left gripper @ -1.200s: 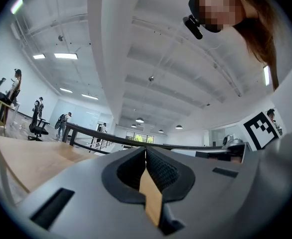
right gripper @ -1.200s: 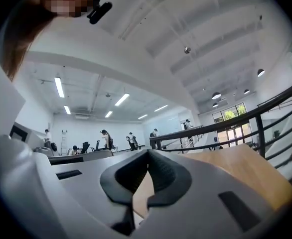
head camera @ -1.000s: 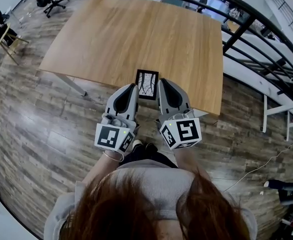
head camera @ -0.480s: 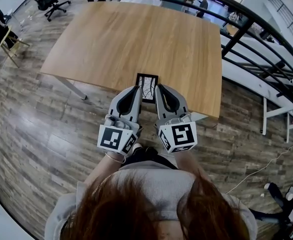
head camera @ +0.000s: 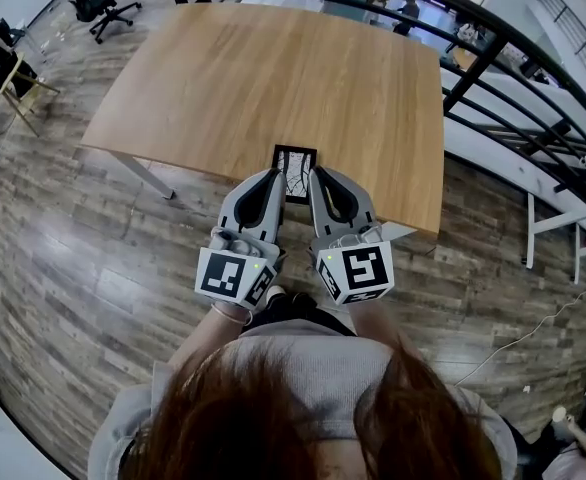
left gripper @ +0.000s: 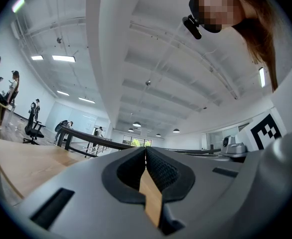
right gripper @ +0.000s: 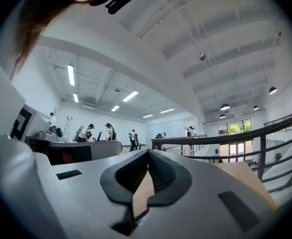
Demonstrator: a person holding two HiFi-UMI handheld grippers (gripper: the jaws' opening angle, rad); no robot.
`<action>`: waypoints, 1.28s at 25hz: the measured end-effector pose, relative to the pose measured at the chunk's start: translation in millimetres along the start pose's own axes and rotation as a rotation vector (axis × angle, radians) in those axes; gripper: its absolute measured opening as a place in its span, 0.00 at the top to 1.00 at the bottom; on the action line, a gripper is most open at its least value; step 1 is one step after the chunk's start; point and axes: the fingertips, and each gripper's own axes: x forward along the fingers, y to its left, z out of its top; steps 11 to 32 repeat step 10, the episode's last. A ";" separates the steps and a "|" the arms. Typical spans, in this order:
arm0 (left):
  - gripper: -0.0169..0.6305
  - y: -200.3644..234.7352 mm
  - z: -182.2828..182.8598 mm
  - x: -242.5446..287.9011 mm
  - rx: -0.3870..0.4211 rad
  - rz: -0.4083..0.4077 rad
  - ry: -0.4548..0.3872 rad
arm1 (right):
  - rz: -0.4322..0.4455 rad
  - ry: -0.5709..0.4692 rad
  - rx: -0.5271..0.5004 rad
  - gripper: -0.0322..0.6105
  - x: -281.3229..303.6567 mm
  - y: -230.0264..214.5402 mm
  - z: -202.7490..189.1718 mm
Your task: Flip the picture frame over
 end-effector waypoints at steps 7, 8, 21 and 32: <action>0.96 -1.7 2.1 -1.4 0.003 -0.002 -0.005 | 0.000 -0.001 0.007 0.93 -2.5 2.1 0.1; 0.96 -2.5 2.0 -1.4 0.004 -0.002 -0.005 | -0.001 -0.003 0.009 0.93 -2.9 1.3 0.4; 0.96 -3.8 1.5 -1.7 0.004 -0.001 -0.005 | -0.003 -0.006 0.014 0.93 -3.7 -0.3 0.9; 0.96 -3.8 1.5 -1.7 0.004 -0.001 -0.005 | -0.003 -0.006 0.014 0.93 -3.7 -0.3 0.9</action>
